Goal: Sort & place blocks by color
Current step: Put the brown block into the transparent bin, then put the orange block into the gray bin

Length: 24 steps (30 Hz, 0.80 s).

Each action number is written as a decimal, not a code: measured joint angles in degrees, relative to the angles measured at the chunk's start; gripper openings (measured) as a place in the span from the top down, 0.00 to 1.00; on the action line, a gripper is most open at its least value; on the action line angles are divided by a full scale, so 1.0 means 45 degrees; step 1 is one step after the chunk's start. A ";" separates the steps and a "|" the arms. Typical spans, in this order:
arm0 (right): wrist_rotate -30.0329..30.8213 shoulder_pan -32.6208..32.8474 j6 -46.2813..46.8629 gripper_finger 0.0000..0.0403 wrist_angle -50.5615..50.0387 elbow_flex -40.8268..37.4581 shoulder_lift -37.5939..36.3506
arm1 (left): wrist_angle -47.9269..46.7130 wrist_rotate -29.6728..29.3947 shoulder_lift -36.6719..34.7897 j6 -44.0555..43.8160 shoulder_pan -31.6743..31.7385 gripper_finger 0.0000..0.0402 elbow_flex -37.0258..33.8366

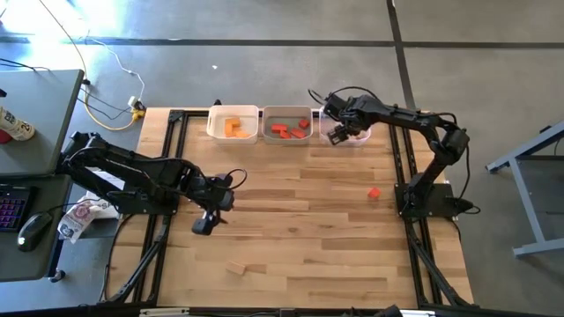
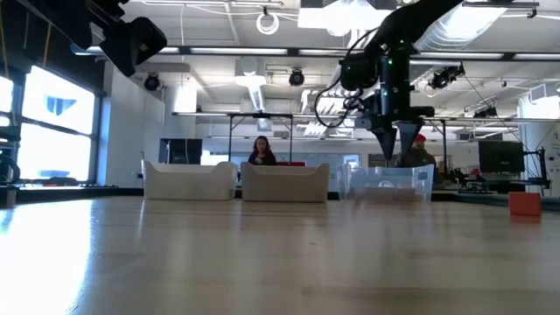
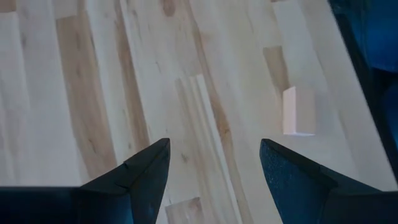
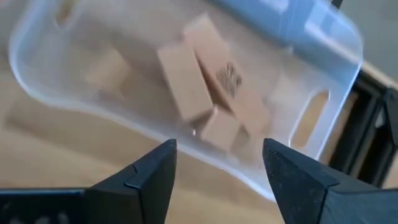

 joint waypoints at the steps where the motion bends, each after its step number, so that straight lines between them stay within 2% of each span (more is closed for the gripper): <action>1: -0.0080 0.0046 0.0023 0.44 -0.0306 0.0000 -0.0002 | 0.0000 -0.0133 0.0000 0.0004 0.0000 0.41 0.0000; 9: -0.0194 0.0906 0.0058 0.44 -0.2393 0.0000 -0.0007 | 0.0000 -0.0243 0.0000 0.0015 0.0005 0.41 0.0000; 19: -0.1443 0.2380 0.0045 0.44 -0.5229 0.0000 -0.0007 | 0.0000 -0.0240 0.0000 0.0015 0.0005 0.41 0.0000; 24: -0.1331 0.3103 0.0532 0.44 -0.6229 0.0000 -0.0012 | 0.0004 -0.0282 0.0000 0.0015 0.0005 0.41 0.0000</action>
